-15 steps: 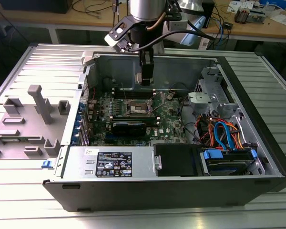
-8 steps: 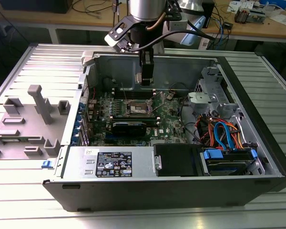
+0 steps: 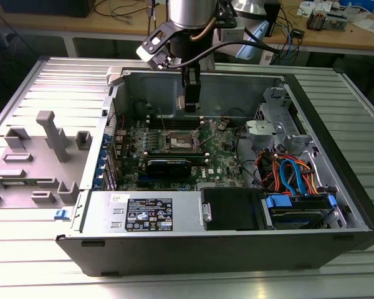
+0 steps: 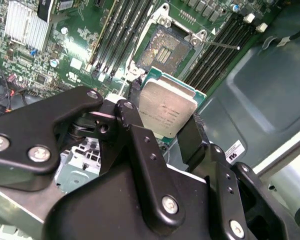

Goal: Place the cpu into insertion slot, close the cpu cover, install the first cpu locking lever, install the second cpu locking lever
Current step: 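Place the cpu into insertion slot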

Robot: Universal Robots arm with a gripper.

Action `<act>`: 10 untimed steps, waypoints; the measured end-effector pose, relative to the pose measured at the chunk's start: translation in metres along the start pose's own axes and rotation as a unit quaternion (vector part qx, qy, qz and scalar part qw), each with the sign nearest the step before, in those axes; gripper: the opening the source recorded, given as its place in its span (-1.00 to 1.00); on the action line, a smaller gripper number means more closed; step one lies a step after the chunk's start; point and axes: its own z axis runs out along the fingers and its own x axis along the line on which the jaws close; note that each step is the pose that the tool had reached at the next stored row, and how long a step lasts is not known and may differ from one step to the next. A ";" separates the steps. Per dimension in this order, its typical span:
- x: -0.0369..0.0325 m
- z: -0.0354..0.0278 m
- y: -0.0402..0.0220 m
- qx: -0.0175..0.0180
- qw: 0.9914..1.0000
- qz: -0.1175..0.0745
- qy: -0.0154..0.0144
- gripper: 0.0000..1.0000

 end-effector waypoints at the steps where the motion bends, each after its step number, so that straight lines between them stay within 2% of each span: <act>1: 0.0000 0.0015 -0.0003 0.000 1.000 0.000 0.000 0.09; 10: -0.0004 0.0193 -0.0033 0.000 1.000 0.000 0.000 0.09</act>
